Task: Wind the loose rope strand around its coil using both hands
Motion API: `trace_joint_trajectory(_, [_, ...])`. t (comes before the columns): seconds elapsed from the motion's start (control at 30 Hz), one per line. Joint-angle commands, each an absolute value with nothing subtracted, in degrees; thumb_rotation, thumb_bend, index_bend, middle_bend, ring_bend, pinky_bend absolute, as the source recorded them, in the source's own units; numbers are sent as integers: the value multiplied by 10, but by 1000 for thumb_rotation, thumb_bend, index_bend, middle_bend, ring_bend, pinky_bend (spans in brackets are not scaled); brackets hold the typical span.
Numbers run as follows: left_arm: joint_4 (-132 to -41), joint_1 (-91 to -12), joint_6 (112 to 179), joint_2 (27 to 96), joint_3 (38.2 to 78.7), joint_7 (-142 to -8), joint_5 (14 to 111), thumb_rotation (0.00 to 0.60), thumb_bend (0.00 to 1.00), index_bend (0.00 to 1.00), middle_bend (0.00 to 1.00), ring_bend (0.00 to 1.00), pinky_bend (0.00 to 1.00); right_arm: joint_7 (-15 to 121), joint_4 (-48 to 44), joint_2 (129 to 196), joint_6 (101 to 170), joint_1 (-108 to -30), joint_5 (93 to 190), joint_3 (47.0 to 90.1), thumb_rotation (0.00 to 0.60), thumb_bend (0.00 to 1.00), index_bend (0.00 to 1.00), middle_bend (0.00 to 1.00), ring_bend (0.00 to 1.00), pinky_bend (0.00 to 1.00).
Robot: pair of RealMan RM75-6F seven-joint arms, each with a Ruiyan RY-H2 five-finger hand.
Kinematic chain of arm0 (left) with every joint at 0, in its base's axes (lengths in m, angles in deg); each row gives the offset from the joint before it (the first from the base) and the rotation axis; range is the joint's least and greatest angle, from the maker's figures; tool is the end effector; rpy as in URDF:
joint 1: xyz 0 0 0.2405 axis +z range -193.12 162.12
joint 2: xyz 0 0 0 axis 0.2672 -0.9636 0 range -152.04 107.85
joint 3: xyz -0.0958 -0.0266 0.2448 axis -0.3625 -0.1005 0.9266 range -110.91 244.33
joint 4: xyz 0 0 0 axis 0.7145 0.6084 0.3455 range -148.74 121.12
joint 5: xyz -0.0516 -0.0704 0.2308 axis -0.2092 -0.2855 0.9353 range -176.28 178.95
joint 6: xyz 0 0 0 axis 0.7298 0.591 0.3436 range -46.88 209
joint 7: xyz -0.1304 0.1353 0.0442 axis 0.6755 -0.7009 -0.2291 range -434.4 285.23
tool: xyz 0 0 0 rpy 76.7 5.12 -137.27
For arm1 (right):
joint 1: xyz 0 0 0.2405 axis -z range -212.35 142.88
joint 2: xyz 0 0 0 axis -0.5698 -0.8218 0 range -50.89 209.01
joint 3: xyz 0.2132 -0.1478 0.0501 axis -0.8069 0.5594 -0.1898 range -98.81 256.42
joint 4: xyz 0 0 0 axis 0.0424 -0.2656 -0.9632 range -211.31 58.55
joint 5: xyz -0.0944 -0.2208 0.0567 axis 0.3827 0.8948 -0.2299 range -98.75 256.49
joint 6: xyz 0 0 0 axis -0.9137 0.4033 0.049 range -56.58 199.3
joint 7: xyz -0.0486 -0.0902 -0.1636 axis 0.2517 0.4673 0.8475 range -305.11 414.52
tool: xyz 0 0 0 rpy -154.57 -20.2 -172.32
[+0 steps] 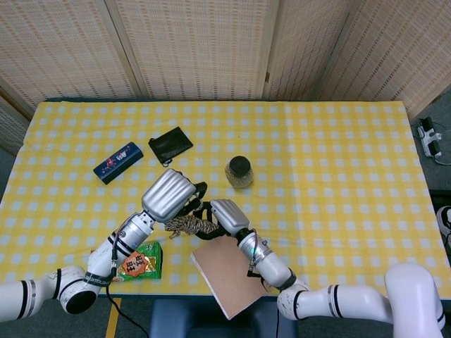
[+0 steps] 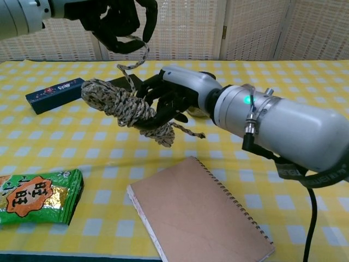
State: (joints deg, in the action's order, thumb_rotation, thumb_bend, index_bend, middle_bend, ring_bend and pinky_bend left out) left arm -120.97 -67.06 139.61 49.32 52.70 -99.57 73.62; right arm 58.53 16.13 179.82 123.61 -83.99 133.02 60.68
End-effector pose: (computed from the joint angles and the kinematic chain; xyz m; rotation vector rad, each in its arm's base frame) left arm 0.0024 0.3769 0.0243 -2.0343 -0.5107 -1.2162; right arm -0.0025 -0.3587 -0.1287 1.7787 -1.6298 1.3343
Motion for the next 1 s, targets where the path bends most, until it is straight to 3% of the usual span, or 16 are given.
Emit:
trace_joint_trajectory(0.03, [-1226,-665,1405,493,534,-990,753,600,586,693,912,834,781,604,138,1827,1263,-847,1299,591,600,673,962,823,896,838])
trace_joint_trajectory(0.63, [-1254,-624,1451,519,574,-903,851,600,585,694,912,834,781,470,32,1947,1357,-830,1324,503,600,673,962,827,895,845])
trace_joint_trajectory(1.0, [-1230,-598,1463,535,586,-808,857,600,585,693,912,828,781,309,38,1950,1346,-801,1393,483,600,674,962,827,905,845])
